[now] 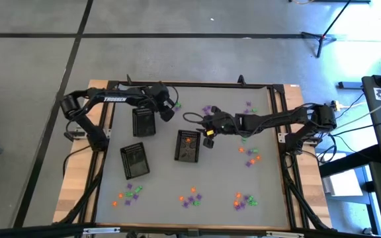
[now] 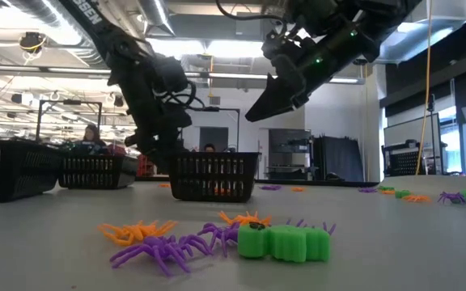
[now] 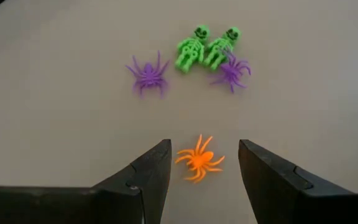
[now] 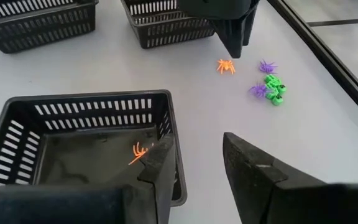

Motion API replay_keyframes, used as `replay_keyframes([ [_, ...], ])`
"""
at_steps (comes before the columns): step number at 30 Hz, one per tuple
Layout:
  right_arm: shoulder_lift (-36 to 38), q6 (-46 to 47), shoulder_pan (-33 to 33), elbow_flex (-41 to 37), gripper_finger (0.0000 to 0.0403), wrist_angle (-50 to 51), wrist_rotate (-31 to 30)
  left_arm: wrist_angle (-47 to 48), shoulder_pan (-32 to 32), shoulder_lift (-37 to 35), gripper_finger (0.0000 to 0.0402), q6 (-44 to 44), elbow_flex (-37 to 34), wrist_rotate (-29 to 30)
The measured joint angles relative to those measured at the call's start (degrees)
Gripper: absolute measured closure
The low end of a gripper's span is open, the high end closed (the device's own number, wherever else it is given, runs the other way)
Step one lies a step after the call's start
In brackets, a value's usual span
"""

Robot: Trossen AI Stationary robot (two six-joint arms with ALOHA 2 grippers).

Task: Sort Halloween decoration
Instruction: Put the orange spider toy into the bottom right black basket

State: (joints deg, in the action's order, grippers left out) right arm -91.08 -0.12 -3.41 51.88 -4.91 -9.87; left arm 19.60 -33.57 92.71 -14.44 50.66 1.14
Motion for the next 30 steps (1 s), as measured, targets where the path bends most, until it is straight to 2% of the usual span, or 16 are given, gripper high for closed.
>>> replay_keyframes([
  [10,0.0,-0.1,0.0,0.0,0.0270,0.4,0.0,1.8,2.0,0.0,0.0223,3.0,0.1,-0.2],
  [25,0.0,0.0,0.0,0.0,0.0270,0.5,0.0,1.9,3.4,0.0,0.0223,3.0,0.1,4.1],
  [30,0.0,0.2,0.0,0.0,0.0270,0.5,0.0,1.9,4.3,0.0,0.0238,4.3,0.1,3.8],
])
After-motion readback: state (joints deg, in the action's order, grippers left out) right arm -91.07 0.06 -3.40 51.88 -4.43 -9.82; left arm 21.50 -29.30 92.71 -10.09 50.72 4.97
